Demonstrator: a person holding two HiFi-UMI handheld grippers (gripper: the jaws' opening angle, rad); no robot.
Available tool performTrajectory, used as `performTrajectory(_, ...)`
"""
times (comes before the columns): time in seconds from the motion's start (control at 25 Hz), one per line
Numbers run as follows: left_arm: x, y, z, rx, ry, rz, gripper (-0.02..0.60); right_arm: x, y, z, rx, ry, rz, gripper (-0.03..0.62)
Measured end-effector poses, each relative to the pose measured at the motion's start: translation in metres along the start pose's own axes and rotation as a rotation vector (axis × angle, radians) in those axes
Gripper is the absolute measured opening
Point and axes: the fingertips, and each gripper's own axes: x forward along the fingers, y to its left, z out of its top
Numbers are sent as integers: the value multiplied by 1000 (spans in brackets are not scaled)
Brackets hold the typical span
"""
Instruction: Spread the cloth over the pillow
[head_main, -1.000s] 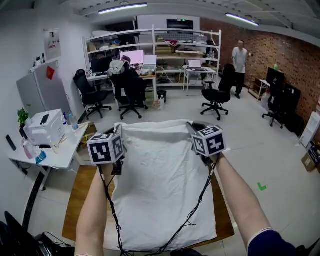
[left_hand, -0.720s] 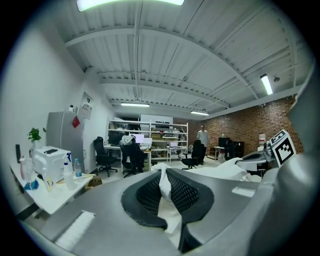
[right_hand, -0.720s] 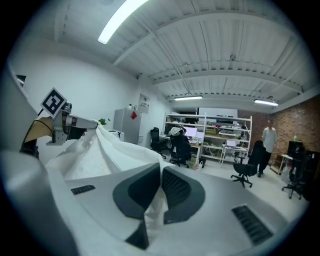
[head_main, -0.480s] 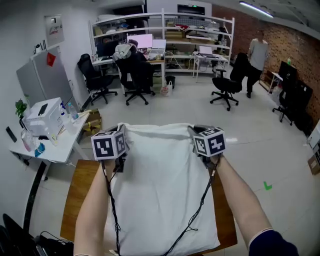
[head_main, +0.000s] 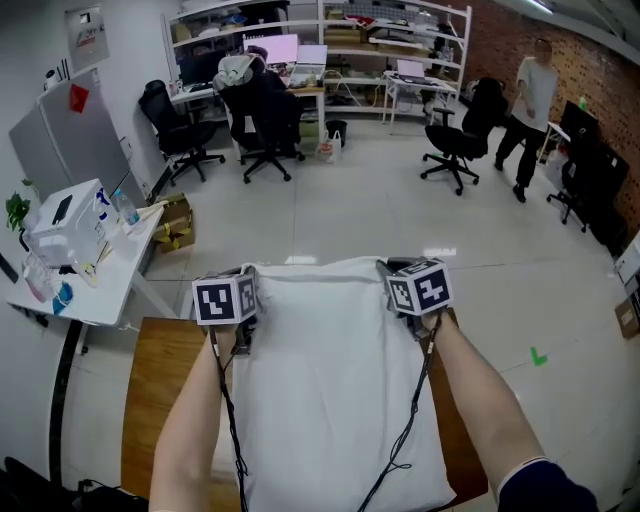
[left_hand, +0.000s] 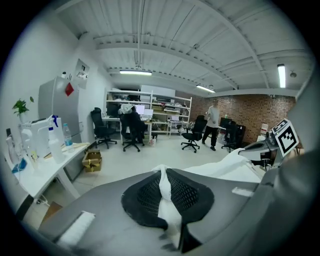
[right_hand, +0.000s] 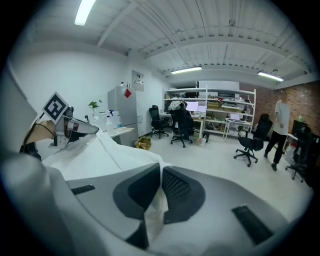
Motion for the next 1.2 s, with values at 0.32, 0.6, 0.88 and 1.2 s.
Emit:
performTrajectory(0.32, 47, 17, -33, -31, 80, 26, 18, 43, -8, -25, 27, 43, -1, 21)
performTrajectory(0.6, 72, 28, -62, -34, 146, 37, 18, 71, -9, -51, 38, 114, -7, 21)
performTrajectory(0.88, 83, 33, -81, -37, 171, 25, 18, 83, -9, -66, 65, 123, -19, 25)
performTrajectory(1.2, 85, 29, -87, -15, 166, 11, 21, 86, -15, -75, 84, 124, -54, 38)
